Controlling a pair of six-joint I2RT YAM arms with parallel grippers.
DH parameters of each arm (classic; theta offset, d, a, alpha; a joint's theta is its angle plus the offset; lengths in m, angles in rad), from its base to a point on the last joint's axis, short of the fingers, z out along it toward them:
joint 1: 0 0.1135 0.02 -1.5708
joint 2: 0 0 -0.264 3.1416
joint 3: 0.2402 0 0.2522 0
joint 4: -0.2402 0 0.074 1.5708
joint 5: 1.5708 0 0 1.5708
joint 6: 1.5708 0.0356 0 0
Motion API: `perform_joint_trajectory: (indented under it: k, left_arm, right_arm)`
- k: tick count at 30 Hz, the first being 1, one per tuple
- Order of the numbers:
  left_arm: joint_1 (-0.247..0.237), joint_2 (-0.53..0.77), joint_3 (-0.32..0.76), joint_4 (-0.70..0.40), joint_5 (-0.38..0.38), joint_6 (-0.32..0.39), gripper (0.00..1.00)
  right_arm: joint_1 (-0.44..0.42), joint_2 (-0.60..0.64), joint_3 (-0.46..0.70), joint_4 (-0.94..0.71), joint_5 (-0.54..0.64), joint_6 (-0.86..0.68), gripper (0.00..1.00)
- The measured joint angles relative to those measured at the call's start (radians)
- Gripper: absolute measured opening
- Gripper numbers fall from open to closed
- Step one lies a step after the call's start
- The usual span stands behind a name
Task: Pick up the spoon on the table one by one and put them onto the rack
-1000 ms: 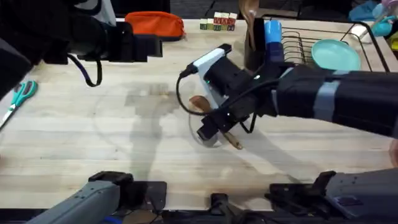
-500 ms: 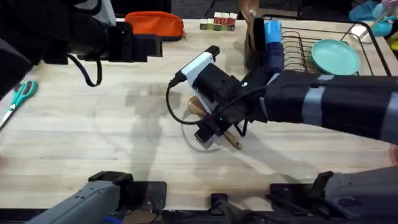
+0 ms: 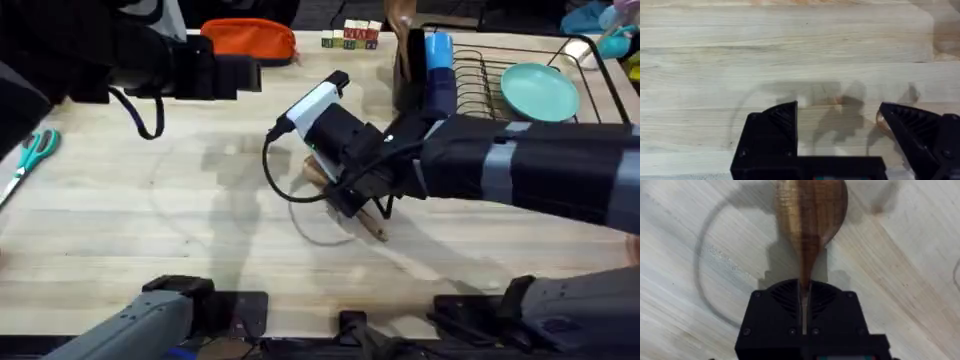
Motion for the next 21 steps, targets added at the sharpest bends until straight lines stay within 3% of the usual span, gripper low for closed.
perform_joint_trajectory:
  k: [8,21]
  left_arm:
    - [0.000,0.000,0.000,0.000,0.000,0.000,0.995]
    - [0.000,0.000,0.000,0.016,0.000,0.000,0.995]
  right_arm:
    - [-0.001,0.026,0.052,-0.060,-0.002,-0.053,0.030]
    - [-0.204,-0.067,0.259,-0.138,-0.003,-0.129,0.032]
